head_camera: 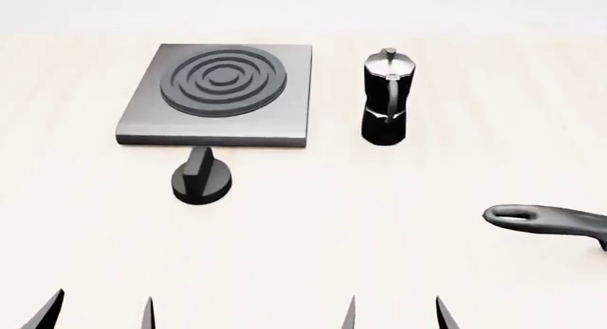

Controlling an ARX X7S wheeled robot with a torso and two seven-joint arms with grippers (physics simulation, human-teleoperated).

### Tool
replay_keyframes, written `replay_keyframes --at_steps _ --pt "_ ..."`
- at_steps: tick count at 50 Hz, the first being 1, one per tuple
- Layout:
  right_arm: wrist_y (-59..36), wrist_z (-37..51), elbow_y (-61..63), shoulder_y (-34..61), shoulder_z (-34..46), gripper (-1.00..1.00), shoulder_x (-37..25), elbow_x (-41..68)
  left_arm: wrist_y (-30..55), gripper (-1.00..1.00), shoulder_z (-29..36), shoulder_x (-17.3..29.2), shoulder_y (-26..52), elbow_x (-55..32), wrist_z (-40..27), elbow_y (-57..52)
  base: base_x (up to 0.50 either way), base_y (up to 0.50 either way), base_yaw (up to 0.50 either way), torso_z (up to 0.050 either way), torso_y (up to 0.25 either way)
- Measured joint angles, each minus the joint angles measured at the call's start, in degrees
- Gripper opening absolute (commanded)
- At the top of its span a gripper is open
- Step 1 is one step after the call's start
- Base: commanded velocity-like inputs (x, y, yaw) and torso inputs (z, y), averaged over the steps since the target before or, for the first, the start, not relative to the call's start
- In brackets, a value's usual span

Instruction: Put the moka pot on the stove.

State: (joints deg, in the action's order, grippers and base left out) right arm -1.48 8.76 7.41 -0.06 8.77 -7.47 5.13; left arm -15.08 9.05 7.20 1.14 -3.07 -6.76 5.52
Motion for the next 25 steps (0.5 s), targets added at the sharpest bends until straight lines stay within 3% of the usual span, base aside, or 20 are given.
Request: replay_keyframes --at_steps 25 --pt "0.03 0.98 -1.00 0.81 1.33 1.00 -0.89 1.01 0.43 1.00 1.33 1.03 0.17 -1.23 -0.80 -0.16 0.29 0.00 0.00 0.000 0.000"
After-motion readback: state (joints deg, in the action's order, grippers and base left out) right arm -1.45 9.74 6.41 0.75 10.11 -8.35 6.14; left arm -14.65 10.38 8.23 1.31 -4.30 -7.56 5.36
